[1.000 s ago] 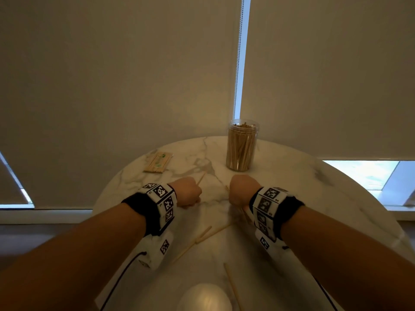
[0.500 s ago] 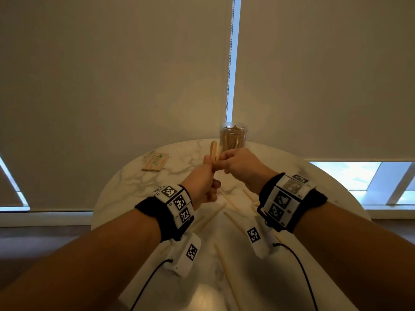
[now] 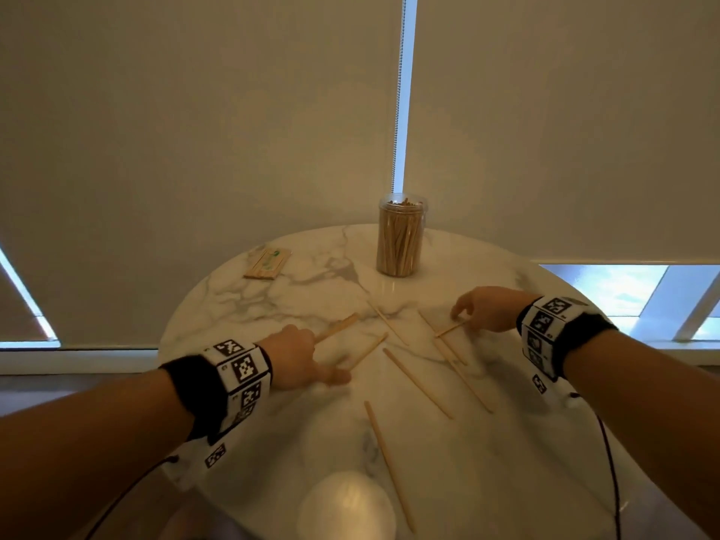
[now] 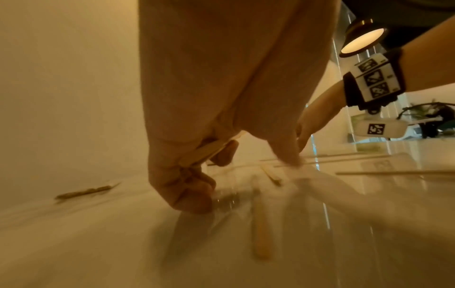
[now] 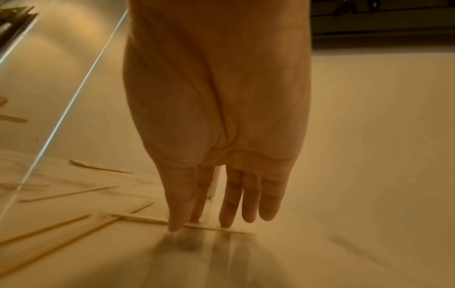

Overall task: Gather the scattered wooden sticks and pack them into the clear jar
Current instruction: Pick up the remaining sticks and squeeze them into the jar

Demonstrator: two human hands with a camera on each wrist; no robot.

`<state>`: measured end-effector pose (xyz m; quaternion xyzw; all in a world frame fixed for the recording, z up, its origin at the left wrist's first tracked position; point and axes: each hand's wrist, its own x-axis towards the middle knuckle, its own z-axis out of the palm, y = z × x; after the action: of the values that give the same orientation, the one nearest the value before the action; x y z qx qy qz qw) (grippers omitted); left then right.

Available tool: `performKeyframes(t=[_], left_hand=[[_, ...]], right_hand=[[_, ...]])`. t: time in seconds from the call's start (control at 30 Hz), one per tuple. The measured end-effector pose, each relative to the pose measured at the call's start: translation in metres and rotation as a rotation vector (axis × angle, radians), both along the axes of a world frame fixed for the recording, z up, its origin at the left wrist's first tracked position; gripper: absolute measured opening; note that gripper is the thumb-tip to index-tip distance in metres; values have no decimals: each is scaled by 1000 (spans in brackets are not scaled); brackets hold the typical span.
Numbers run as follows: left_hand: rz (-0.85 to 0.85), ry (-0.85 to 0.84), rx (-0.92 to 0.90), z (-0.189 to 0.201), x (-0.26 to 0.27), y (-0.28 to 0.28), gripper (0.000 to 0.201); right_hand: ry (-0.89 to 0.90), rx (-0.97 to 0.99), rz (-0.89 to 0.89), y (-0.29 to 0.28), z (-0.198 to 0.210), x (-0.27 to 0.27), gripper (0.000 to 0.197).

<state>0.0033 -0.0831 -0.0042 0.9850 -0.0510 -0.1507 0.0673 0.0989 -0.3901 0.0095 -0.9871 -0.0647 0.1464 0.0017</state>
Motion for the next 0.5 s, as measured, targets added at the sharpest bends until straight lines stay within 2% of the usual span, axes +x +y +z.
performKeyframes(t=[0.07,0.13,0.2,0.3,0.4,0.5], left_hand=[[-29,-7,79,-8,1,-6,62],[-67,-49,73,-11,3,-17,33],[-74,-86,63,-12,3,-26,23],[-104,-118,27,-10,1,-37,25],[-110,-114,-39,-11,-6,-49,27],[-104,-85,-38,-18,-24,-58,70]], right_hand=[[-40,31,-6,-3,-6,-4,27],[-61,37,9,1,-8,-13,19],[-32,39,41,12,-8,-27,21],[12,51,107,37,-8,-53,34],[35,91,137,63,-13,-77,62],[49,84,182,76,-15,-91,65]])
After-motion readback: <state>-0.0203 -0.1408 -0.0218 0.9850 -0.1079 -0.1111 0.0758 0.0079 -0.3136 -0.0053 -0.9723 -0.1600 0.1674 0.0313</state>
